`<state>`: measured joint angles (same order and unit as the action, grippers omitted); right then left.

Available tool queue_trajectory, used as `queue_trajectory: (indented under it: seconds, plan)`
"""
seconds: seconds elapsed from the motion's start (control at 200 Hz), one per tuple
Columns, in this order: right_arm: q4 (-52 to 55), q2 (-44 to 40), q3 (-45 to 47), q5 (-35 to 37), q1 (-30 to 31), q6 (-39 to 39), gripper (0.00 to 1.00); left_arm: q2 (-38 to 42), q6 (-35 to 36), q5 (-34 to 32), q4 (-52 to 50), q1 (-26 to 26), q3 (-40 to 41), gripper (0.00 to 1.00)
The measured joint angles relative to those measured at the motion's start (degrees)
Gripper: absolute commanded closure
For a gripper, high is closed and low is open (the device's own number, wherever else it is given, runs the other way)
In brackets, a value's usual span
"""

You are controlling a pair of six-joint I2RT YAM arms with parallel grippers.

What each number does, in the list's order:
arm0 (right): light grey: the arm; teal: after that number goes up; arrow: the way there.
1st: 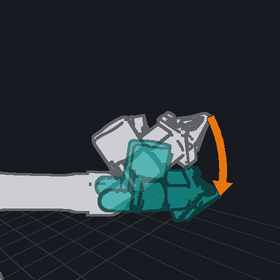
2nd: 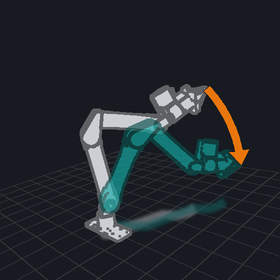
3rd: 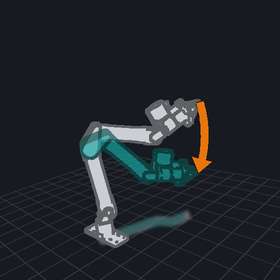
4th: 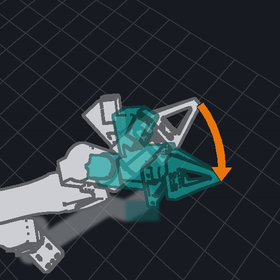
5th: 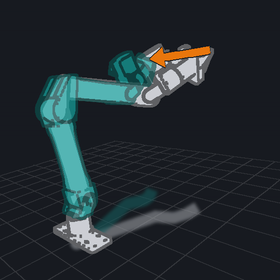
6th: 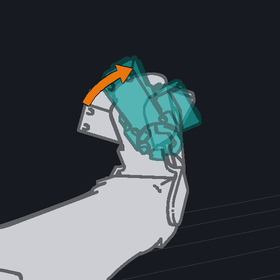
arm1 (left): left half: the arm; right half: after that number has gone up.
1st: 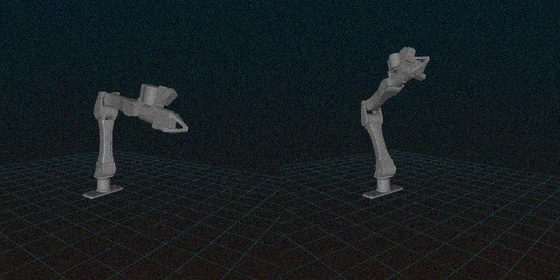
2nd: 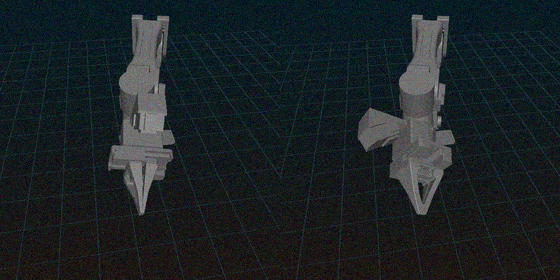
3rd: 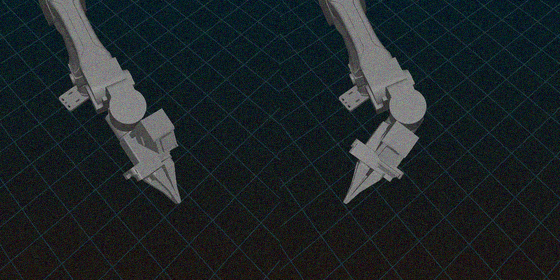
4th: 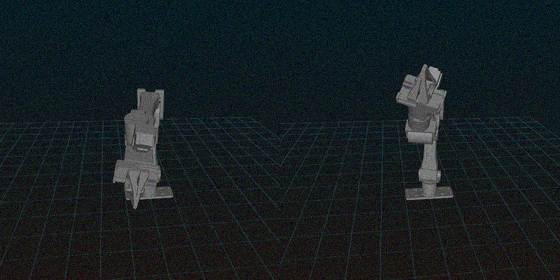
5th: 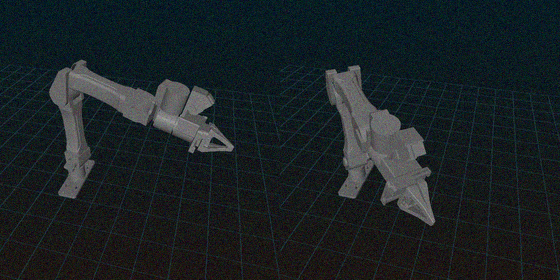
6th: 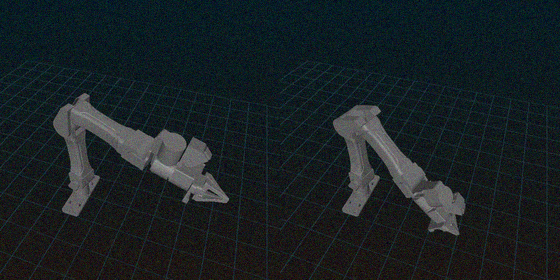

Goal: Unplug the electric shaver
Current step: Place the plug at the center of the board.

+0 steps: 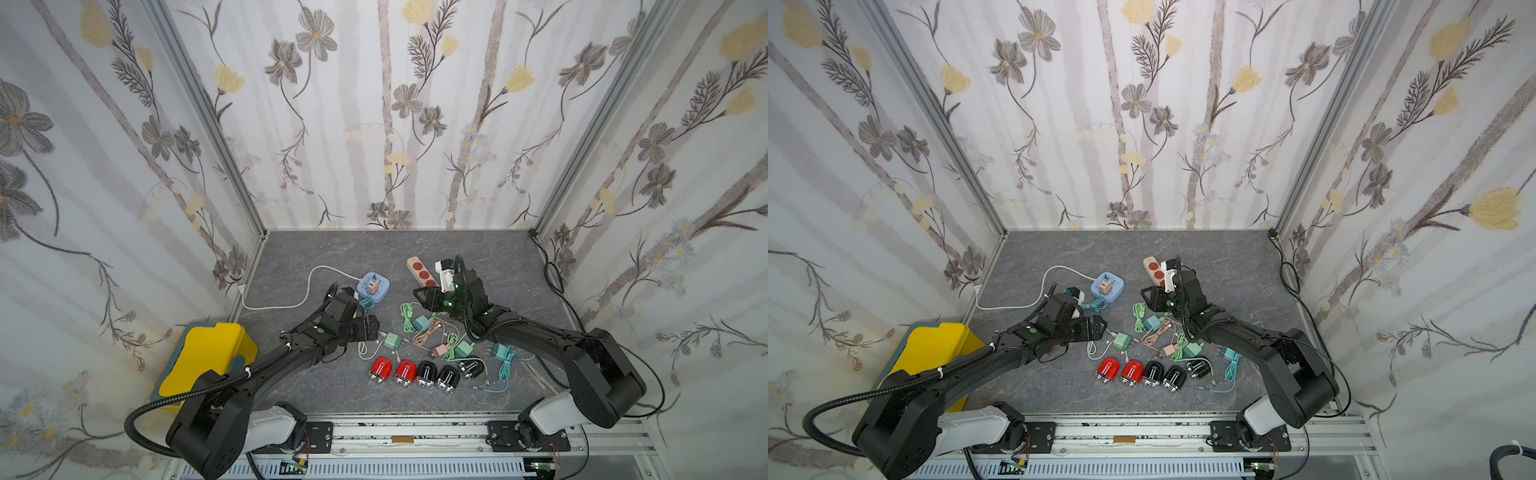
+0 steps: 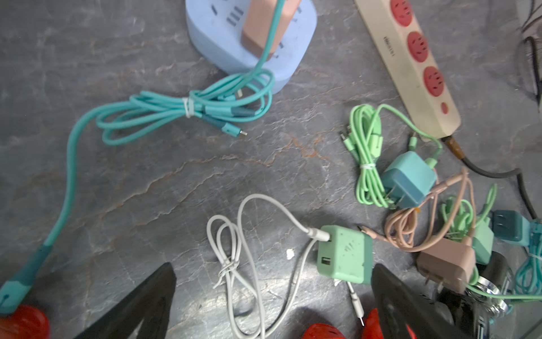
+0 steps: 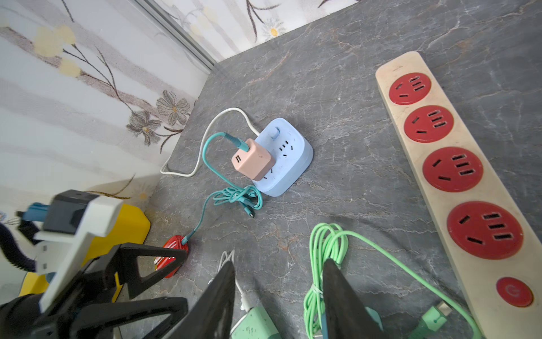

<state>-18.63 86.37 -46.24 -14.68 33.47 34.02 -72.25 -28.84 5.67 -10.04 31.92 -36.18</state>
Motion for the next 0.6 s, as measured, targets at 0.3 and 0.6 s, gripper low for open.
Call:
queue_trajectory:
  seconds: [0.3,0.6]
  plan:
    - [1.42,0.33,-0.5,-0.07,0.63,-1.09,0.51,-6.62,-4.28,5.53,5.38,0.59,3.08,0.0]
    - [1.7,0.59,-0.81,-0.24,0.79,-1.6,0.5,-11.1,-6.27,13.53,14.8,3.28,2.43,0.0]
